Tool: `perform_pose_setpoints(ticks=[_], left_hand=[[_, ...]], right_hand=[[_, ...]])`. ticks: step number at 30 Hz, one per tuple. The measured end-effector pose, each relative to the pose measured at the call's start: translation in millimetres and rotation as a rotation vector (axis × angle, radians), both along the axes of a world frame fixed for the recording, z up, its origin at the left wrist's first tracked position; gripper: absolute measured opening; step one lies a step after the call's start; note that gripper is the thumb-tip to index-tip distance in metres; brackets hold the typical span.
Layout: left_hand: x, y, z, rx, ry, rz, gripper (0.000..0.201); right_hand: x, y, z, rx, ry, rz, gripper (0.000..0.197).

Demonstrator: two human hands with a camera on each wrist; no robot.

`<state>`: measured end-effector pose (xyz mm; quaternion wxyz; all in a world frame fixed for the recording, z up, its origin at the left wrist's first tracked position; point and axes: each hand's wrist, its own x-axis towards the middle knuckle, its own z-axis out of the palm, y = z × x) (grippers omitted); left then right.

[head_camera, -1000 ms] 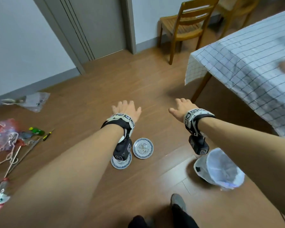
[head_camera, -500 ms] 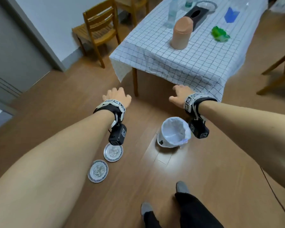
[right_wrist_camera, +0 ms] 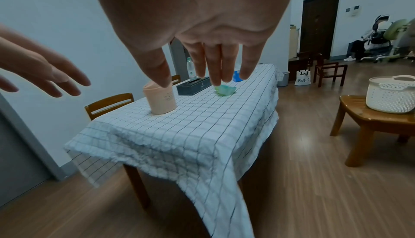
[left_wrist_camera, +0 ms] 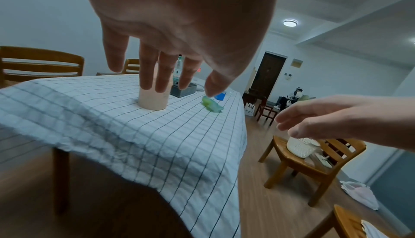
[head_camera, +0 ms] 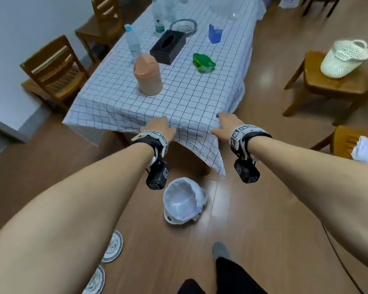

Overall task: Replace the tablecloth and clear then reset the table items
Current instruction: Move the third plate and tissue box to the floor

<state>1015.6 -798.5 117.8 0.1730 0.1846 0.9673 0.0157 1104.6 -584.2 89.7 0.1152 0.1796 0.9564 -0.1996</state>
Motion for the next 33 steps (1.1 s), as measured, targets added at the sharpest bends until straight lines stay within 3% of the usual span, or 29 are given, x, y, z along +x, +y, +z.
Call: perform_pose_setpoints(ticks=[8,16,22,29,33], left_hand=[[-95.6,153.1,21.1,-0.009,0.063,-0.041,0.053],[-237.7,274.4,-3.8,0.033,0.004,0.019,0.056],[-321.0,341.5,3.6,0.025,-0.054,0.064,0.054],[-410.6,402.4,7.8,-0.024,-0.020,0.080,0.060],[-456.8,445.7,5.0,-0.105,0.024,0.149,0.054]], right_hand=[[-88.0,159.1,10.7,-0.015,0.059,-0.113,0.049],[-213.1,270.6,4.9,-0.037,0.070,-0.144,0.049],[-295.1,334.2,17.7,-0.058,0.045,-0.118,0.054],[-396.2,402.8,27.6,-0.031,0.085,-0.037,0.050],[-467.9,445.5,18.7,-0.011,0.097,0.044,0.049]])
